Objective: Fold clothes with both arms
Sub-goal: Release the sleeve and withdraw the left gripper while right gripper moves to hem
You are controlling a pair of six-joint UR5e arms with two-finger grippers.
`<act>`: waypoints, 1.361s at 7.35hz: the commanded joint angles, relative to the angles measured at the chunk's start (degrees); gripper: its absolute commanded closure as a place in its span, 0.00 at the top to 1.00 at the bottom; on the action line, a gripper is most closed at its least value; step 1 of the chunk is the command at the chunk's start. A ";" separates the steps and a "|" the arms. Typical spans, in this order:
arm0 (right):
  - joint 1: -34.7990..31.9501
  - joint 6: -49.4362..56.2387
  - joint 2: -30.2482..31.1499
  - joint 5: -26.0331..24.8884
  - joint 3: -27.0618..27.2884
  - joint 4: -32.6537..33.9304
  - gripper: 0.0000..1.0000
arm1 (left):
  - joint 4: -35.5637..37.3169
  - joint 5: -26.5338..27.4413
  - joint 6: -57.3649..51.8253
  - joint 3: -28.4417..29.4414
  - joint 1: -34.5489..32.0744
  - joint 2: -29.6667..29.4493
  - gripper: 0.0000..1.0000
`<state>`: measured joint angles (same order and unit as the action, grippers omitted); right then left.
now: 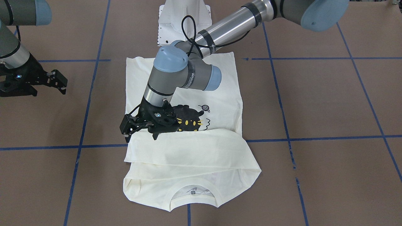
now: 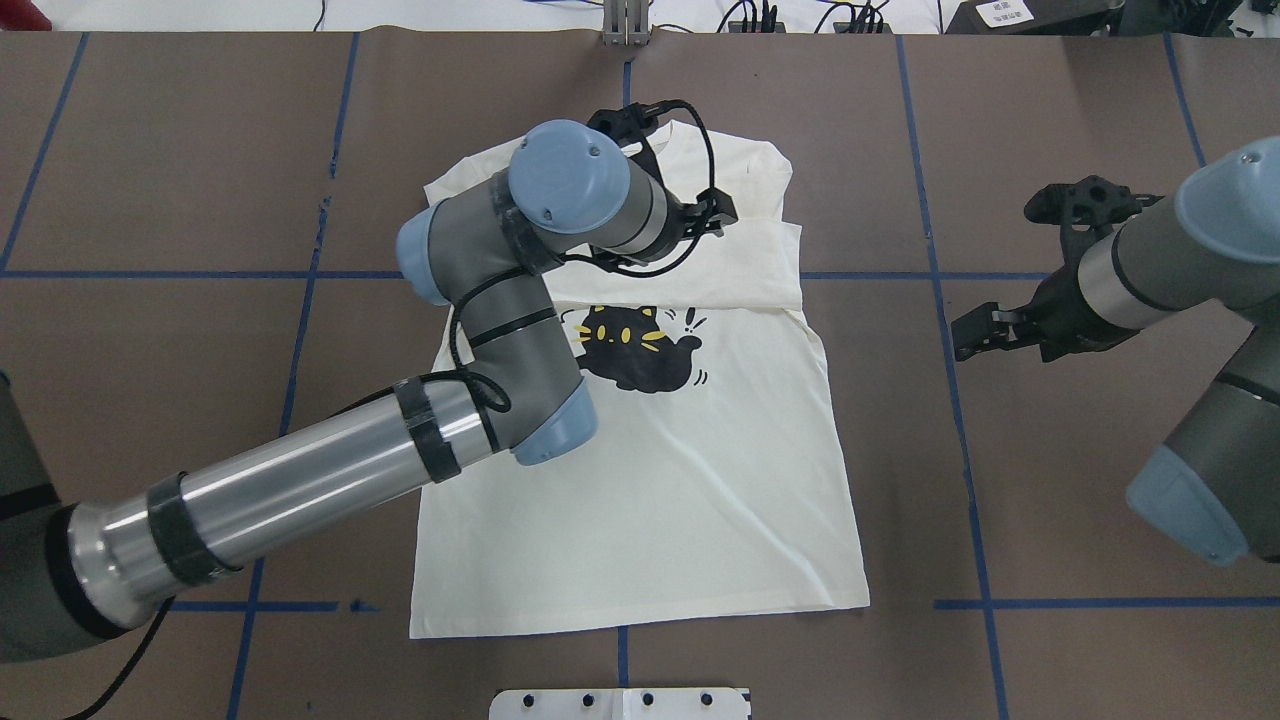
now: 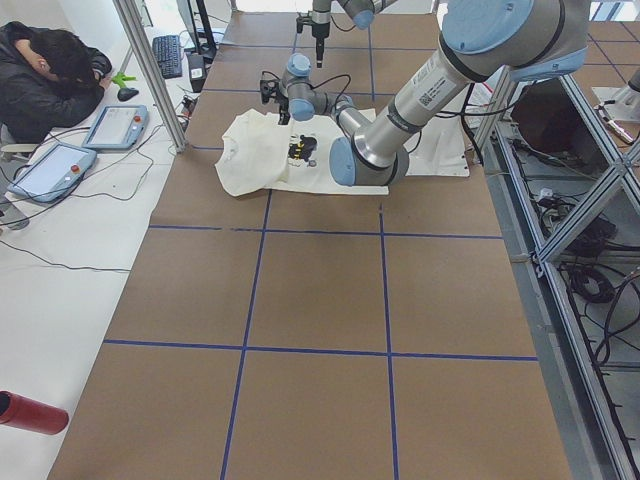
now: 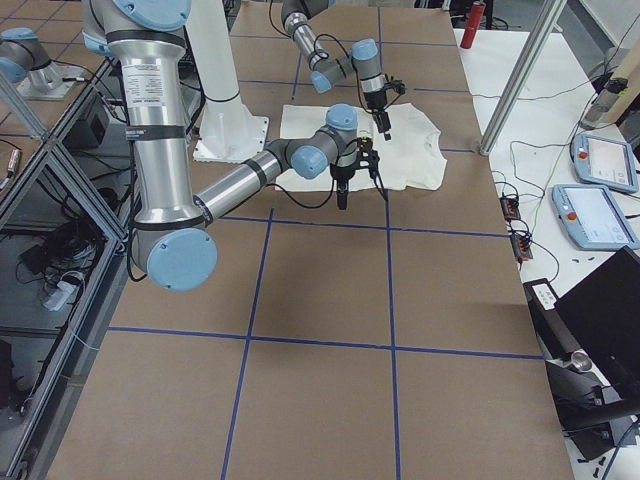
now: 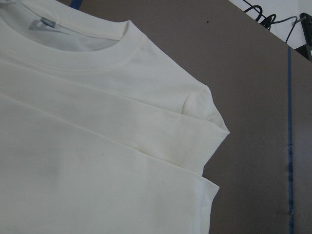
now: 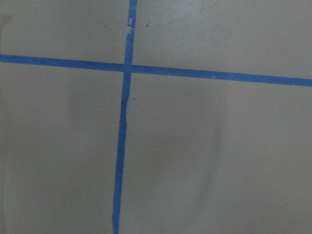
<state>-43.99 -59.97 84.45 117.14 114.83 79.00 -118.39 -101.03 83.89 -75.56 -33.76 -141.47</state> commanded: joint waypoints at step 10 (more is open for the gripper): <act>34.05 -29.51 3.96 -25.21 2.94 -5.53 1.00 | 23.56 -0.66 -18.41 -44.23 -1.48 31.60 1.00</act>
<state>-10.66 -89.44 87.90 91.73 117.69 73.43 -94.78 -101.68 65.50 -119.76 -35.29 -109.91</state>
